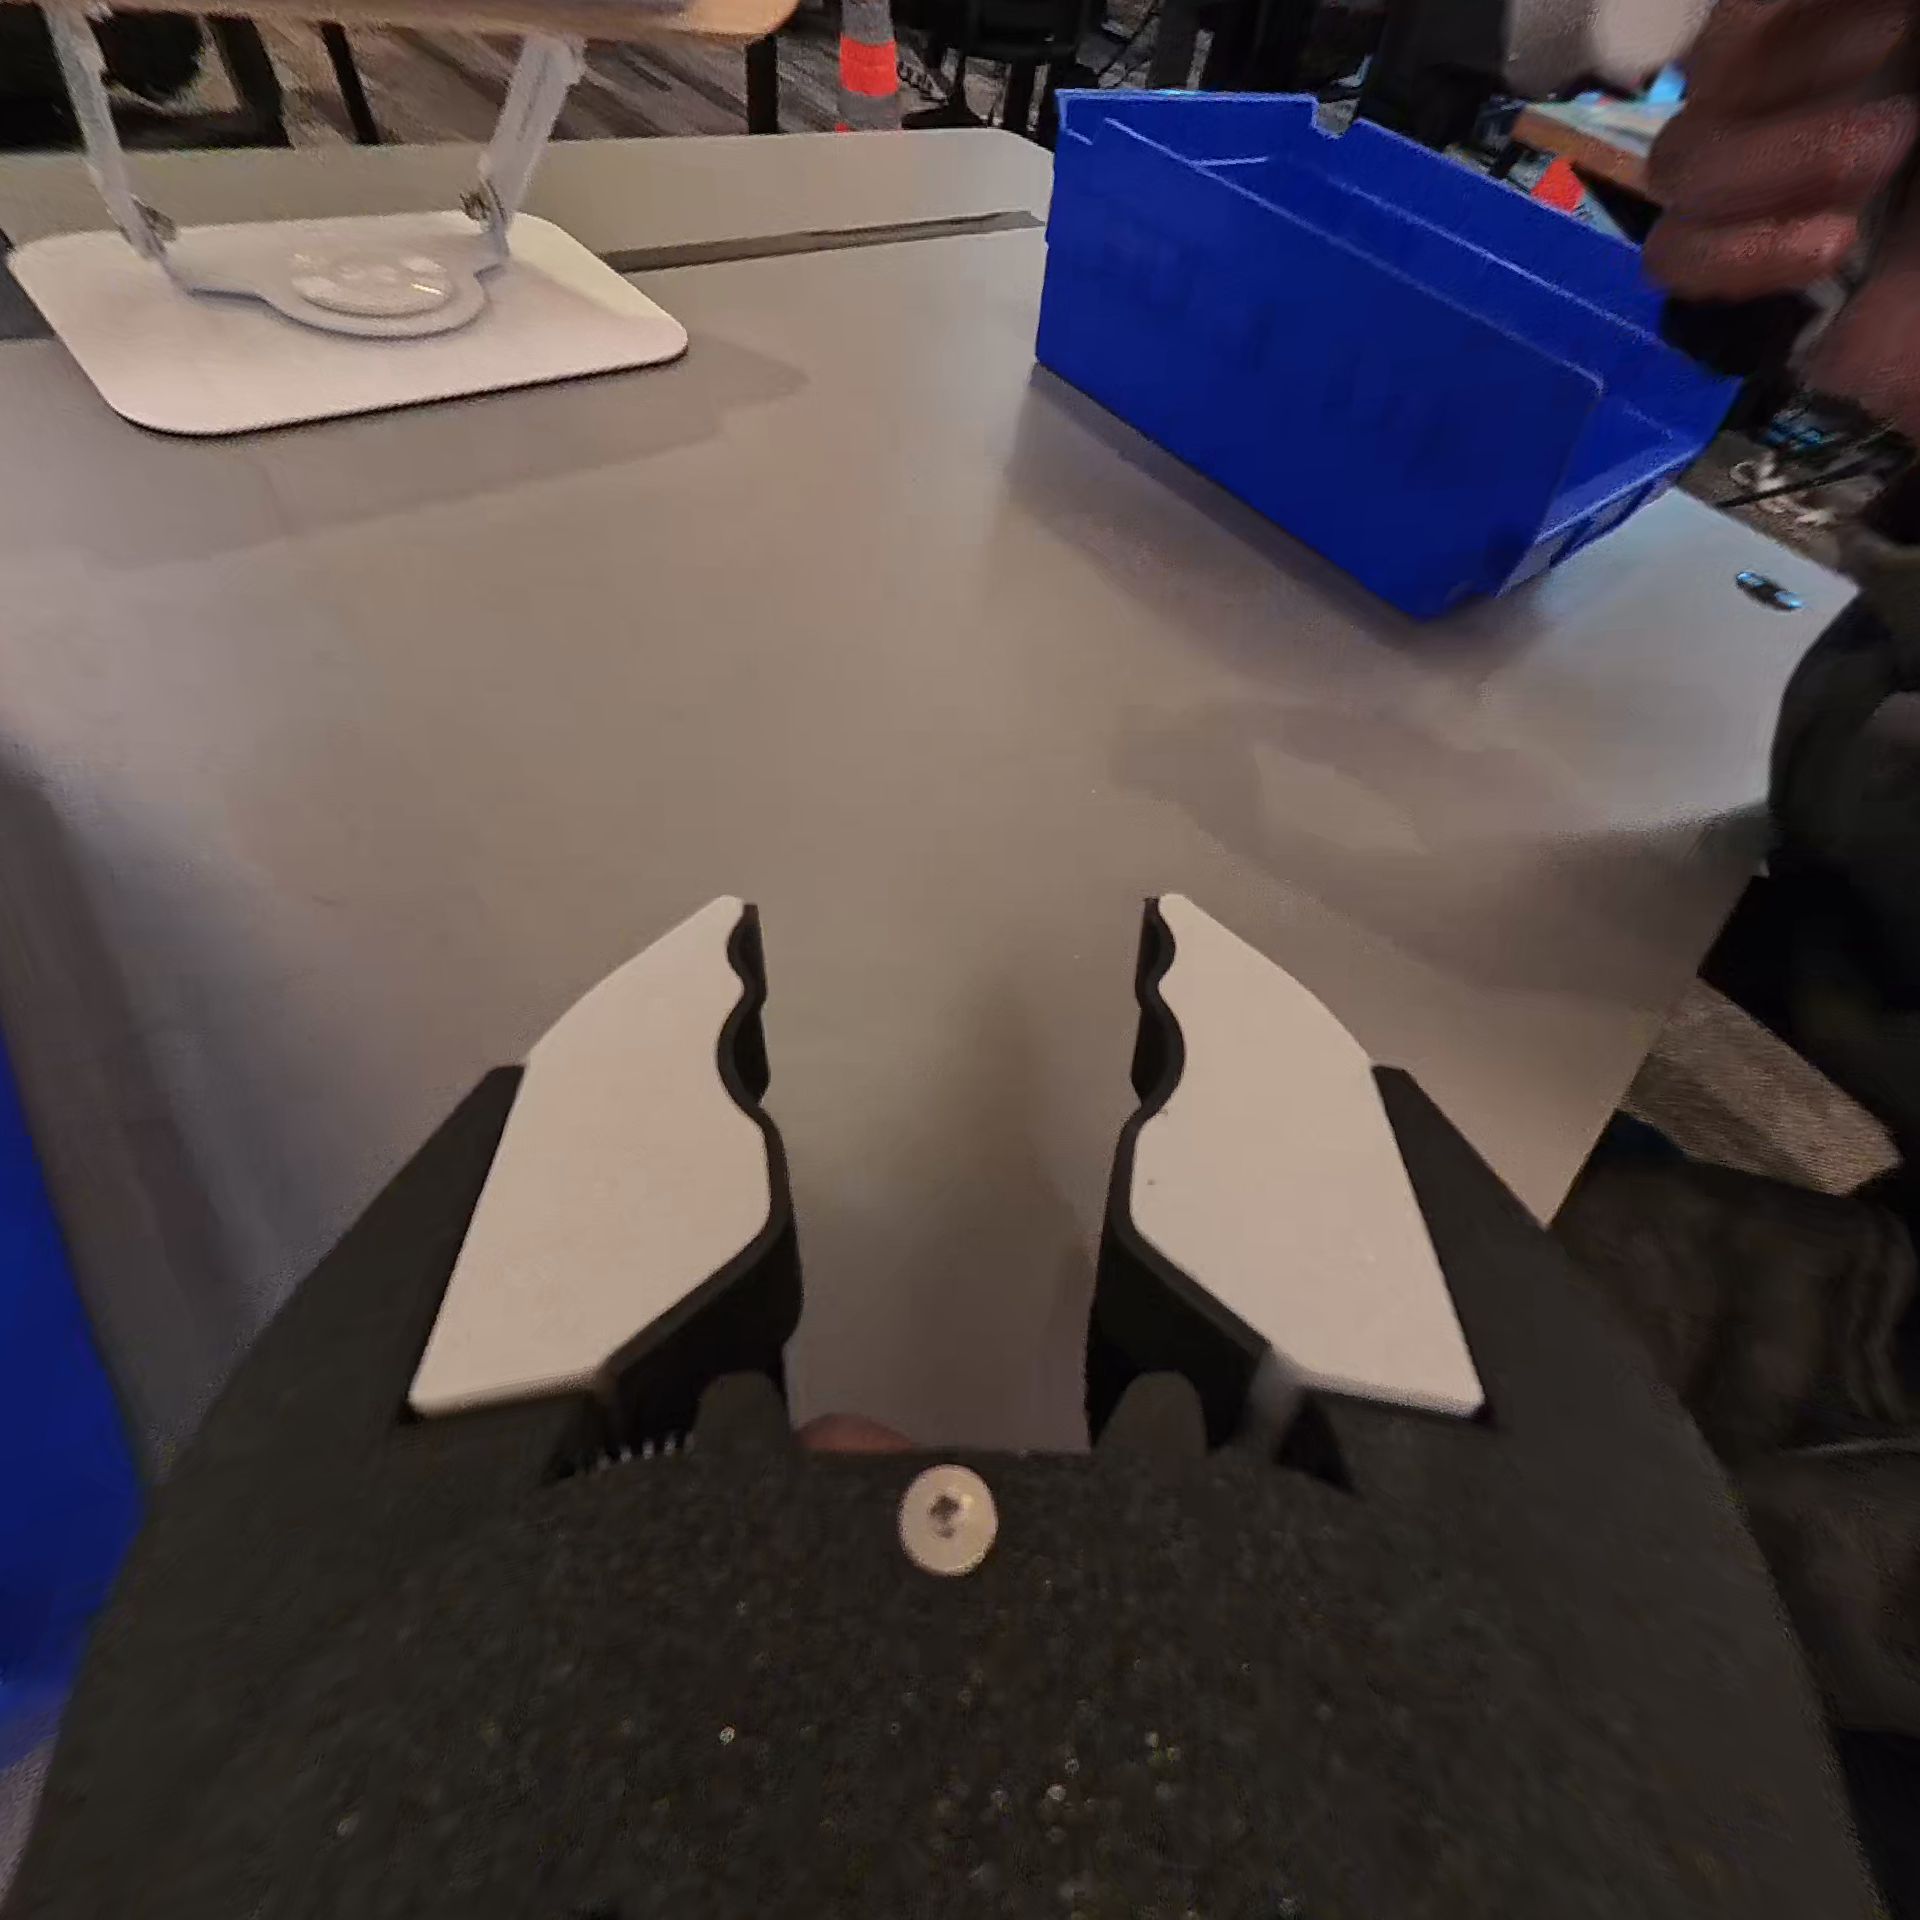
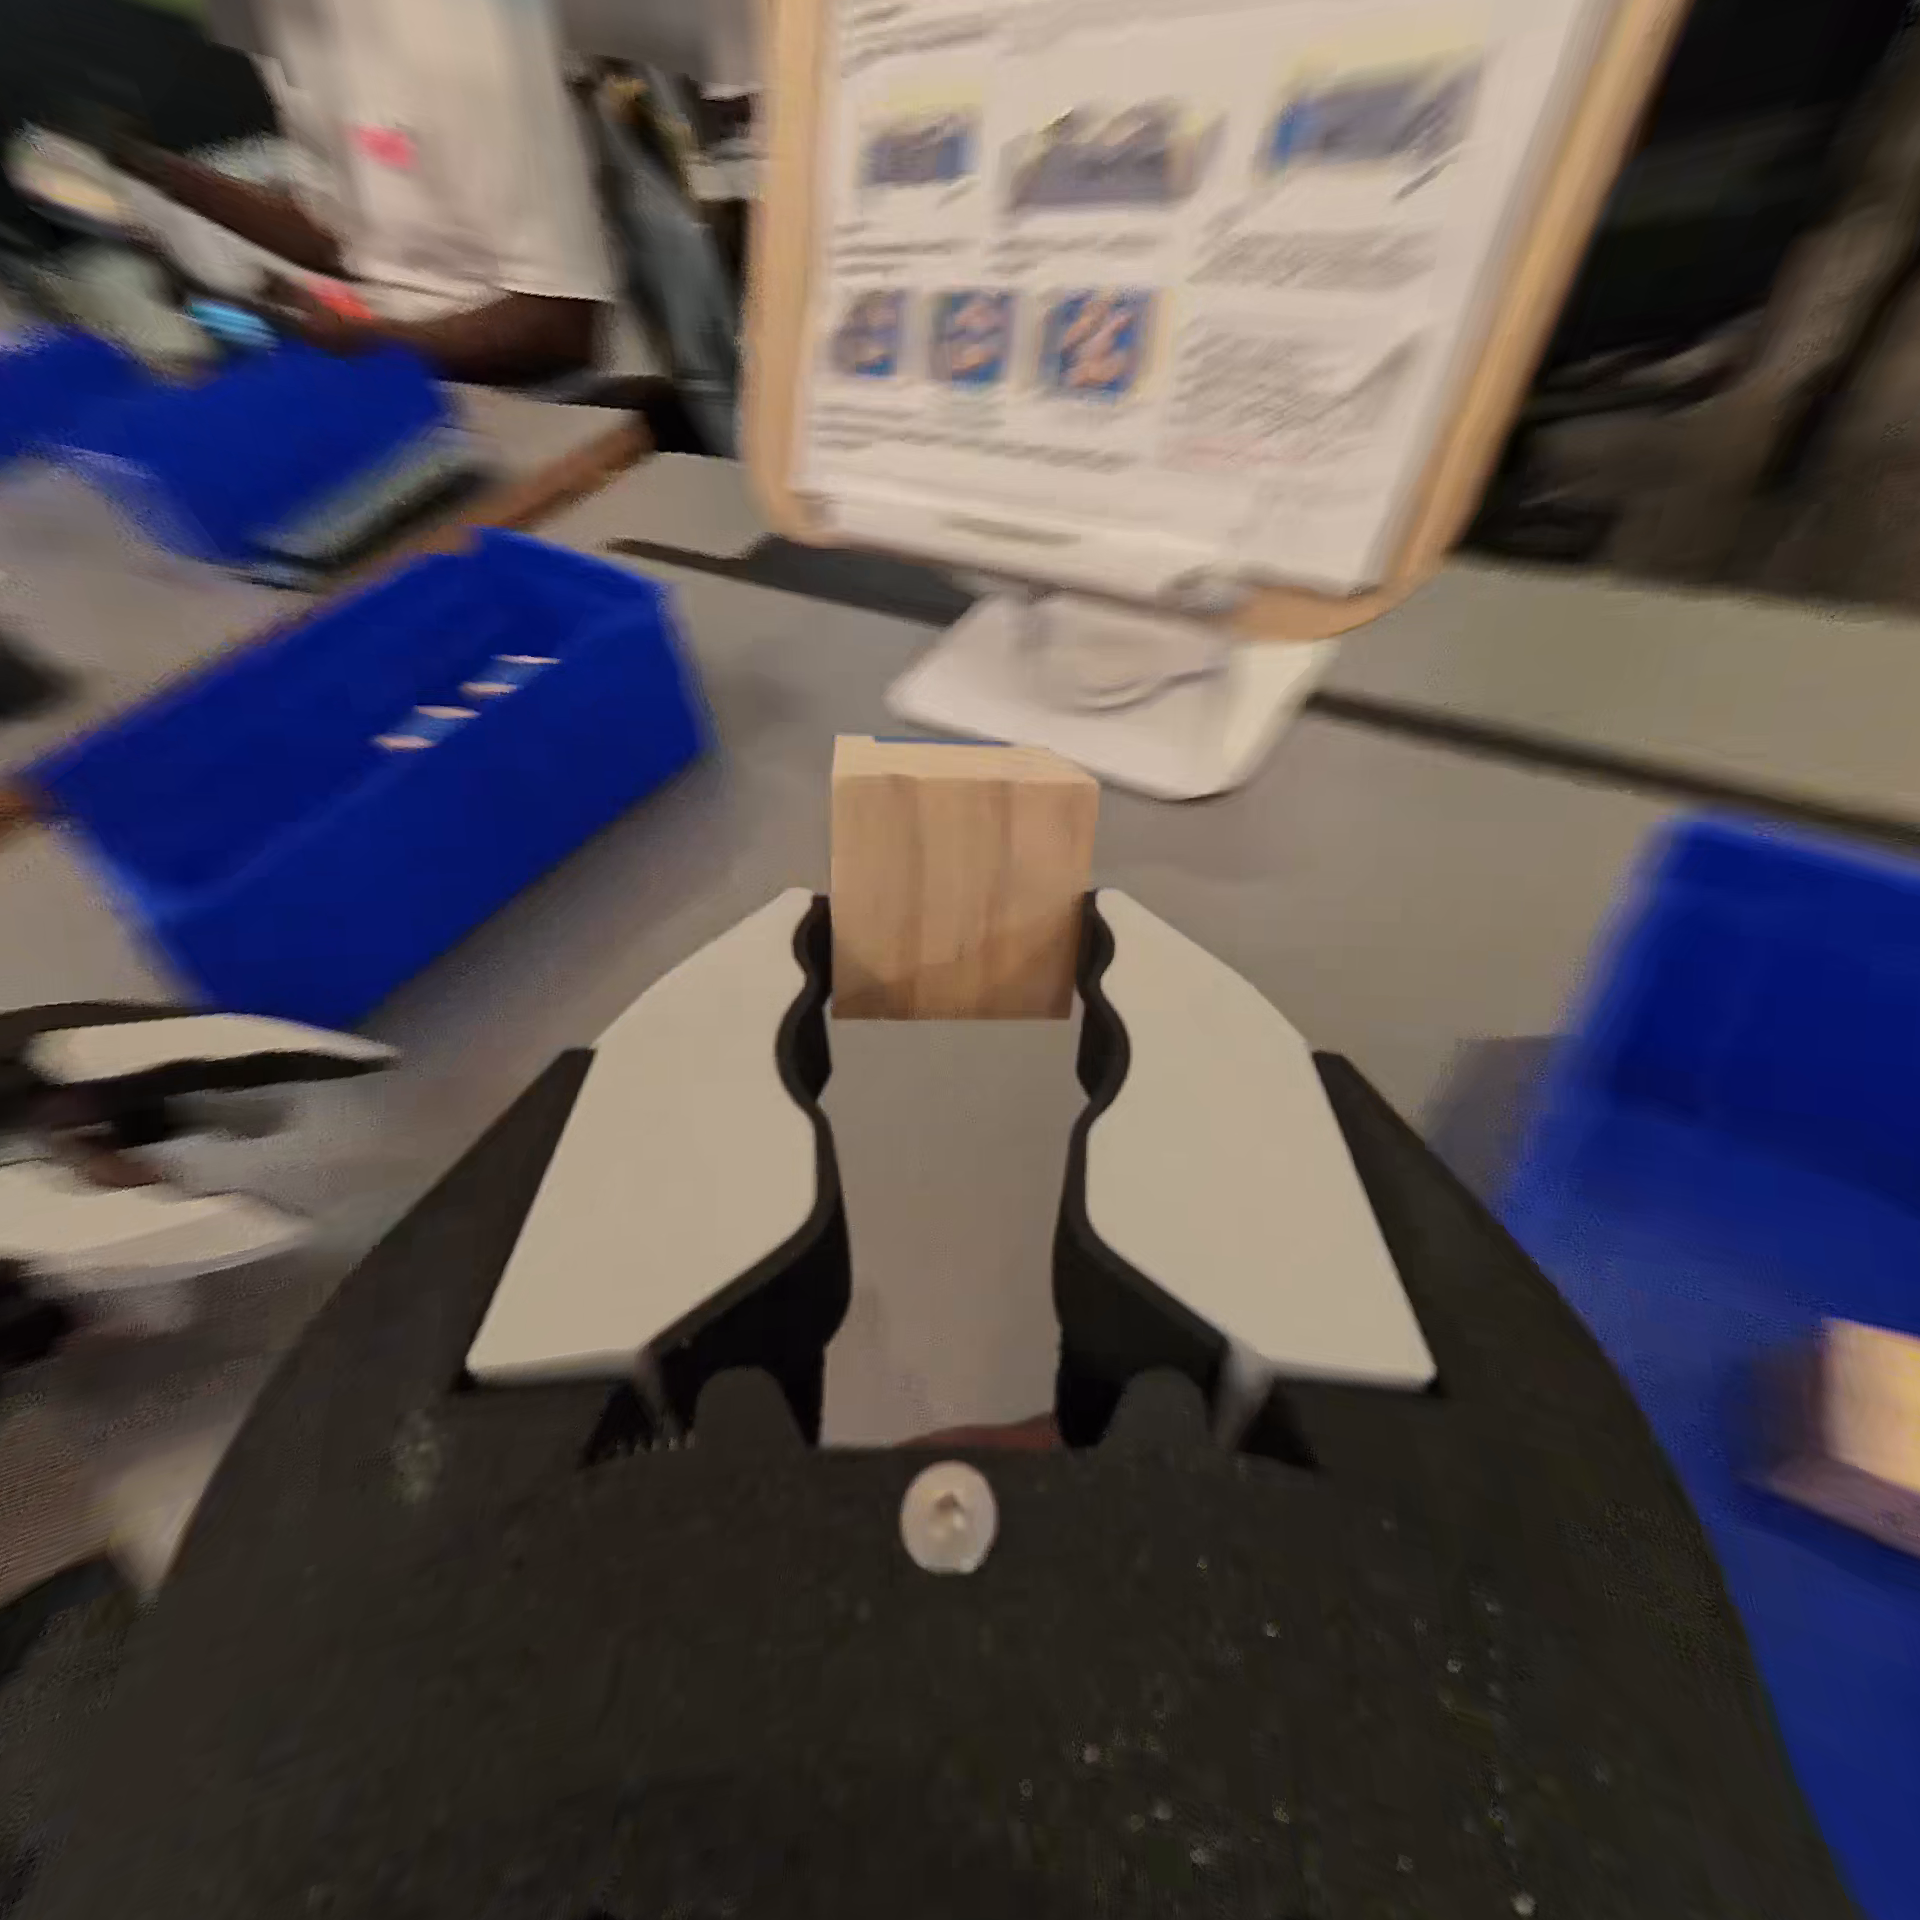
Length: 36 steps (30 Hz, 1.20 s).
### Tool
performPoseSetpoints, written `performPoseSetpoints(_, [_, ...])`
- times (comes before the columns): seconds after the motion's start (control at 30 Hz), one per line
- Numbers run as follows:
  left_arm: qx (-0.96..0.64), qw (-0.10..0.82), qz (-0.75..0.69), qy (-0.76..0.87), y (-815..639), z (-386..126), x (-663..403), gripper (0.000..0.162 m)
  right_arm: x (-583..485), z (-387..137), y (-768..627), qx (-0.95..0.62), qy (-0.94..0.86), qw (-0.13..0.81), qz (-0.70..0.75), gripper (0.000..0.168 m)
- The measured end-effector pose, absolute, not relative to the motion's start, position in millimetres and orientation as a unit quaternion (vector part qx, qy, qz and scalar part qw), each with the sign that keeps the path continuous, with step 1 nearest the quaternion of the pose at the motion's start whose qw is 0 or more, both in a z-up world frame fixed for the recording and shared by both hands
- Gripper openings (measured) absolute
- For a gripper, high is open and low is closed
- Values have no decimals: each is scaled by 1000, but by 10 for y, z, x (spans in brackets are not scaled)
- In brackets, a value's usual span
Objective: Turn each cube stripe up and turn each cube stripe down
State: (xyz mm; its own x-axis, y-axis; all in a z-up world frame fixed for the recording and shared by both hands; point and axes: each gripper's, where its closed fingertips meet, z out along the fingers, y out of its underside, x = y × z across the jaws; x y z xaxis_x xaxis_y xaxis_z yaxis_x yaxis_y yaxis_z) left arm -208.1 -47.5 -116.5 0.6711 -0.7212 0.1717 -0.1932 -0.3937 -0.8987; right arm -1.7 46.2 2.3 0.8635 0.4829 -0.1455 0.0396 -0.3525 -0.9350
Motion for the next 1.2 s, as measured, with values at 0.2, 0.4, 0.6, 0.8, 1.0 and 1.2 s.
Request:
performPoseSetpoints(0.2, [-797,450,-281,288,-446,-1244,-2111,68,1537,127,433,-873,-88,475,-67,45])
performPoseSetpoints(0.4, [-801,431,-292,295,-476,-1288,-2053,67,2292,-845,167,-957,-33,277,-74,45])
performPoseSetpoints(0.6, [-803,420,-283,315,-518,-1363,-1991,67,2287,-1352,126,-980,-37,188,-54,46])
performPoseSetpoints(0.8, [-805,415,-280,318,-531,-1391,-2000,68,2402,-1680,70,-988,-37,129,-78,46])
performPoseSetpoints(1.0, [-806,409,-287,316,-534,-1392,-2005,68,2448,-1766,58,-989,-29,123,-74,46])
performPoseSetpoints(1.2, [-808,404,-287,319,-547,-1412,-1997,68,2496,-1715,65,-986,-28,140,-90,59])
